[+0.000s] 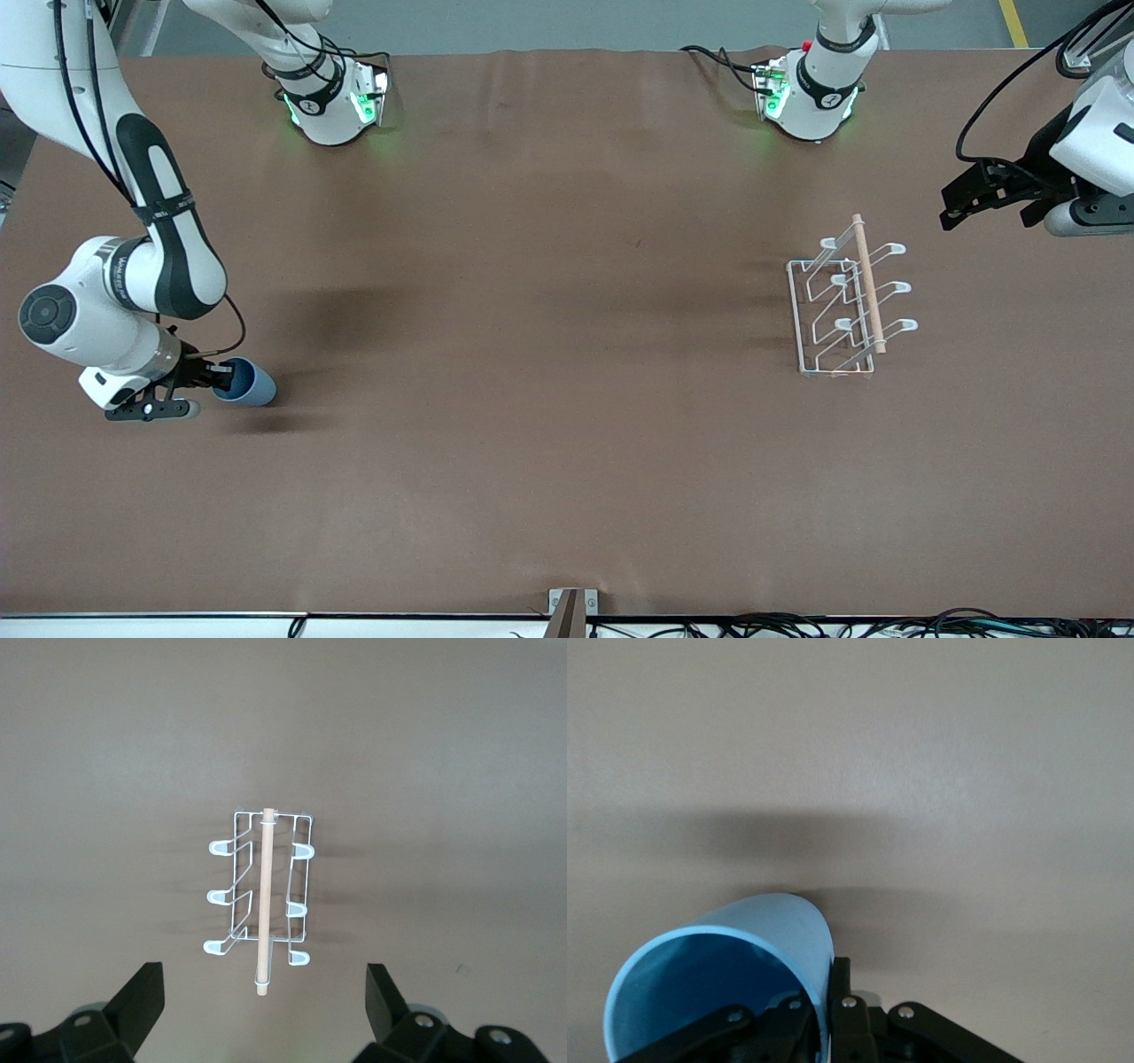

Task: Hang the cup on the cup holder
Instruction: 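Lift the blue cup with the right gripper while the left gripper approaches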

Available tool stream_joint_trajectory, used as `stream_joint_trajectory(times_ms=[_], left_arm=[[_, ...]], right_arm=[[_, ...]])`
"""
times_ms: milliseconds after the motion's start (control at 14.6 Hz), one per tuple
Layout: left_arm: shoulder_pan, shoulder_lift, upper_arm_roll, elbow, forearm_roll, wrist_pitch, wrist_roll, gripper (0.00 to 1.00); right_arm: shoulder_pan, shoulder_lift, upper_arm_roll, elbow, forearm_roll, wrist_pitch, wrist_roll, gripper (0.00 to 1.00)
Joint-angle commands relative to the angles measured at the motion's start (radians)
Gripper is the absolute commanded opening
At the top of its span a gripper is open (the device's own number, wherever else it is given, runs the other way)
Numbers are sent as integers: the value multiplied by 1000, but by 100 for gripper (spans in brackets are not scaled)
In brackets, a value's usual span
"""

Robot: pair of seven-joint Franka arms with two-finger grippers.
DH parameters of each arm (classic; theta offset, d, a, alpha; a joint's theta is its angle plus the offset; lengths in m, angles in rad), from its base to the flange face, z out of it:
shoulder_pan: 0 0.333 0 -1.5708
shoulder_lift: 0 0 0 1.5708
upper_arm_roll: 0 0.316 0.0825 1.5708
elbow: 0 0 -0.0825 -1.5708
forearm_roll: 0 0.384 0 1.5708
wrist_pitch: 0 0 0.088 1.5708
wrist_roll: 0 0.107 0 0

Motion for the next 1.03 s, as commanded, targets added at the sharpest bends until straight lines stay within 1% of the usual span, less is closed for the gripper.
stream_joint_trajectory(times_ms=[0, 137, 206, 275, 343, 412, 549, 755, 824, 961], left_arm=[[-6, -17, 0, -12, 12, -1, -11, 100], [-5, -16, 0, -11, 12, -1, -11, 100], [-5, -16, 0, -10, 12, -1, -11, 100], [-5, -17, 0, -10, 12, -1, -11, 100], [-5, -16, -1, -9, 12, -1, -12, 100], [-3, -16, -2, -9, 12, -1, -13, 100], [-3, -13, -2, -12, 12, -1, -3, 100], [-6, -11, -2, -9, 13, -1, 23, 100], [-9, -10, -2, -10, 13, -4, 39, 100], [-17, -5, -5, -7, 9, -4, 110, 100]], right_arm=[[-6, -20, 5, 169, 17, -235, -49, 0], [5, -20, 8, 319, 17, -439, -15, 0], [14, -19, 11, 363, 19, -486, 0, 0], [23, -20, 16, 377, 28, -505, 7, 0], [43, -32, 18, 375, 63, -508, 8, 0], [69, -45, 18, 372, 121, -531, 19, 0], [107, -55, 22, 371, 244, -603, 130, 0], [123, -60, 111, 366, 402, -679, 197, 0], [123, -60, 134, 365, 496, -715, 198, 0], [123, -57, 139, 358, 702, -808, 205, 1]])
